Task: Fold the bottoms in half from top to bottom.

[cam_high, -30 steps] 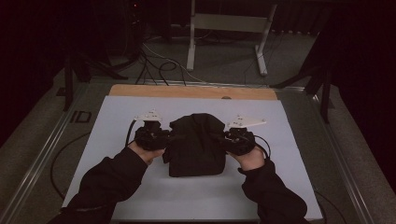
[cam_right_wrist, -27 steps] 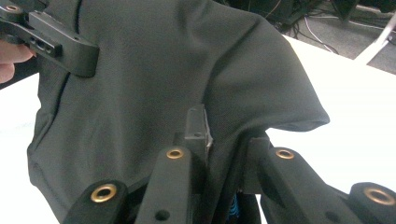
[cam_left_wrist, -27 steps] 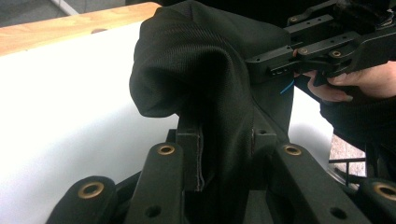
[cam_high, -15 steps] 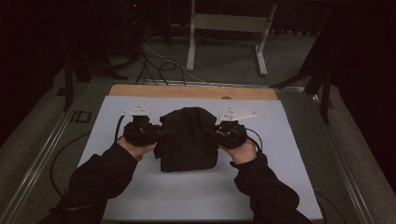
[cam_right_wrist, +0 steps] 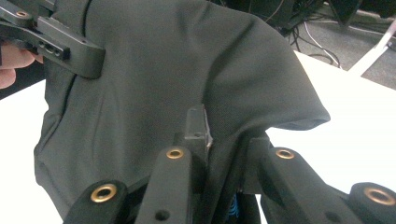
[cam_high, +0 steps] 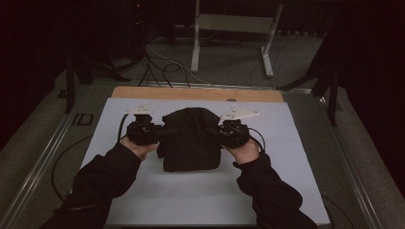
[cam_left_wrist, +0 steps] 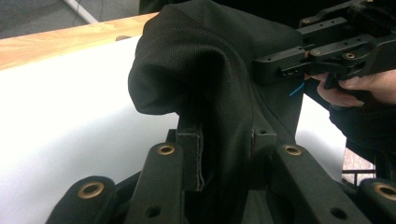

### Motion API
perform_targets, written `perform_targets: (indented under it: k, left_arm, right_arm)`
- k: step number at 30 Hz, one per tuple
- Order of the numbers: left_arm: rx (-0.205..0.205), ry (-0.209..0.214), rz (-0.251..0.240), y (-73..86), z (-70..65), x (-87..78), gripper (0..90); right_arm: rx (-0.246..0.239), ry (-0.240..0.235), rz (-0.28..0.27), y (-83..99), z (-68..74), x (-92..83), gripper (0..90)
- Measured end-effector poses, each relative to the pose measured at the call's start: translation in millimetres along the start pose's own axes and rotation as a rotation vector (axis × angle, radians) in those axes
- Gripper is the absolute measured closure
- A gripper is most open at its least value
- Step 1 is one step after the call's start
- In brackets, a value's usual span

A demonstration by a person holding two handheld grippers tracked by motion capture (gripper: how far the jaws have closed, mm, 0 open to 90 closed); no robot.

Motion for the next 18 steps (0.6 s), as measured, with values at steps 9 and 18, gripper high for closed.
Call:
perform_targets:
  k: [9, 18]
  left_arm:
    - [-0.022, -0.005, 0.017, 5.9, 12.1, 13.5, 73.6]
    - [-0.058, -0.006, 0.038, 13.5, 27.9, 27.2, 73.6]
  right_arm:
    - [0.023, 0.008, 0.032, 10.7, -10.2, 15.3, 78.2]
    - [0.048, 0.023, 0.075, 21.1, -19.3, 33.3, 78.2]
Point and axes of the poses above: each handheld gripper's, and its own axes: x roughly forward along the jaws, y roughly out of its underside, z roughly to its left, the point moved 6 cm from there along x, roughly forward along the jaws, and after that the axes turned 10 degrees about y, right-handed, at the moved point
